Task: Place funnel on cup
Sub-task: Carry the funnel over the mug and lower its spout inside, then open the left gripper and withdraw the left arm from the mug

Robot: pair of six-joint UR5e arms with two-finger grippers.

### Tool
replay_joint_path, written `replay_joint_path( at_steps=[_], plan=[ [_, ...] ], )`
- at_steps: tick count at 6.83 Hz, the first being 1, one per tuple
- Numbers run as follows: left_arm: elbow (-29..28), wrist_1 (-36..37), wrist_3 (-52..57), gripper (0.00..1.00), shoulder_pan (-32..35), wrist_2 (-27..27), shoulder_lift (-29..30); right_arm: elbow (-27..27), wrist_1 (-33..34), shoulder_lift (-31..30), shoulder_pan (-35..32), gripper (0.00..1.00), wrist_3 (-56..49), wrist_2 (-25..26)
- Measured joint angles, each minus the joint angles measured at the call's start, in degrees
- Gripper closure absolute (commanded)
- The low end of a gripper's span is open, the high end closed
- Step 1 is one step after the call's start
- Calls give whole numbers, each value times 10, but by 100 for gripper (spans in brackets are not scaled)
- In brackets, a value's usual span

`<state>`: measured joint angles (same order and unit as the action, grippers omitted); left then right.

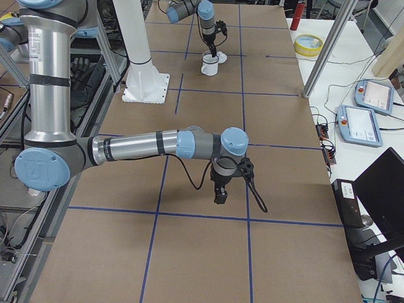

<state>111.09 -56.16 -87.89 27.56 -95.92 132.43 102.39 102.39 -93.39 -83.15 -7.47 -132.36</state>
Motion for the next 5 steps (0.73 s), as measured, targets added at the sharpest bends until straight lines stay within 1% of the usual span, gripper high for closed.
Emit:
replay_joint_path(
  at_steps=[1,2,3,4,5],
  plan=[
    [4,-29,2,0,9,1,-10,0,0,0,0,0,0,0],
    [15,-57,7,0,29,0,-26,0,0,0,0,0,0,0],
    [37,-69,23,0,60,-3,-37,0,0,0,0,0,0,0],
    [61,-73,71,0,107,-23,-52,-1,0,0,0,0,0,0],
    [79,-73,141,0,171,-64,-73,-1,0,0,0,0,0,0]
  ],
)
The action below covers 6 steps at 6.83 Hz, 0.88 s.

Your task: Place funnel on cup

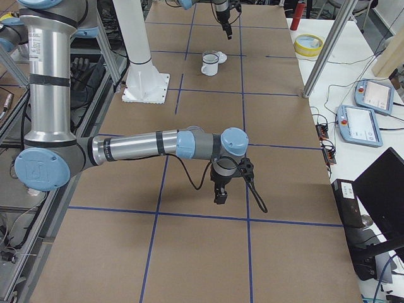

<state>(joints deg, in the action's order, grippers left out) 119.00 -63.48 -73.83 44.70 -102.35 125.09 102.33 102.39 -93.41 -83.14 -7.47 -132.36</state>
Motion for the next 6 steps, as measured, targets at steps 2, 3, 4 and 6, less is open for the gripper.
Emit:
replay_joint_path(
  at_steps=[2,3,4,6],
  plan=[
    [12,0,192,0,136,-69,-64,0,0,0,0,0,0,0],
    [-2,-1,325,0,199,-102,-100,0,0,0,0,0,0,0],
    [-38,-5,468,0,261,-132,-129,0,0,0,0,0,0,0],
    [-136,-61,685,0,359,-191,-187,0,0,0,0,0,0,0]
  ],
)
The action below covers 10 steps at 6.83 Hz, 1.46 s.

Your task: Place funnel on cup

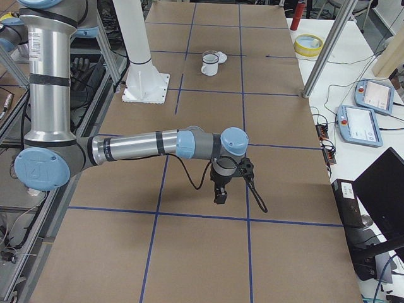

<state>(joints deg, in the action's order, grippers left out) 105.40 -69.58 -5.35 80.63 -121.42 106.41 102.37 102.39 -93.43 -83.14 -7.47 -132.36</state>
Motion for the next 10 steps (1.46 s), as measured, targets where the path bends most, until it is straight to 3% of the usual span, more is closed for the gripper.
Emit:
replay_joint_path(
  at_steps=[2,4,10],
  plan=[
    [-88,-133,86,0,51,-76,-81,0,0,0,0,0,0,0],
    [-152,-209,131,0,74,-105,-122,0,0,0,0,0,0,0],
    [-165,-220,140,0,92,-153,-154,0,0,0,0,0,0,0]
  ],
)
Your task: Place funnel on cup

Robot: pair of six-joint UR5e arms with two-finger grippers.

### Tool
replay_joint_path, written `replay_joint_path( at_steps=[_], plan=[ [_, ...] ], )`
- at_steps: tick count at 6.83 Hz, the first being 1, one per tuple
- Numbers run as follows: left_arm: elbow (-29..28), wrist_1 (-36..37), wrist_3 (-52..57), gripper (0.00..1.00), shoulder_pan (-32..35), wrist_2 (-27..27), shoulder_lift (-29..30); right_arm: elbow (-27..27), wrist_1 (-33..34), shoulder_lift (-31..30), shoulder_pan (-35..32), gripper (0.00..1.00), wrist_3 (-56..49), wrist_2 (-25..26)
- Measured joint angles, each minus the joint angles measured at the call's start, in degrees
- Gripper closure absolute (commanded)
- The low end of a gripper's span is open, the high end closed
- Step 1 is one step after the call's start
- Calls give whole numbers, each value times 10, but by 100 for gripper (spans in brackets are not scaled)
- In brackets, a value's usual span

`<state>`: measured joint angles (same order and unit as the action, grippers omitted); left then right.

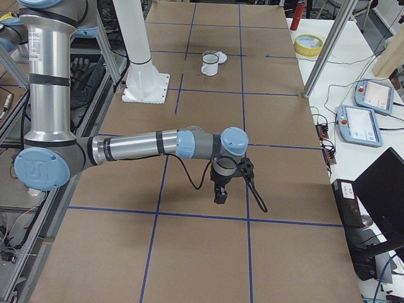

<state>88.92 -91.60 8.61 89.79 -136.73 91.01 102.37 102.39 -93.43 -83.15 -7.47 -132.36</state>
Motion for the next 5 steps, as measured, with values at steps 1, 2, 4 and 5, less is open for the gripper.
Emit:
replay_joint_path(
  at_steps=[1,2,4,5],
  plan=[
    [0,0,0,0,1,0,0,0,0,0,0,0,0,0],
    [0,0,-1,0,1,0,0,0,0,0,0,0,0,0],
    [0,0,-1,0,1,0,0,0,0,0,0,0,0,0],
    [0,0,-1,0,1,0,0,0,0,0,0,0,0,0]
  ],
)
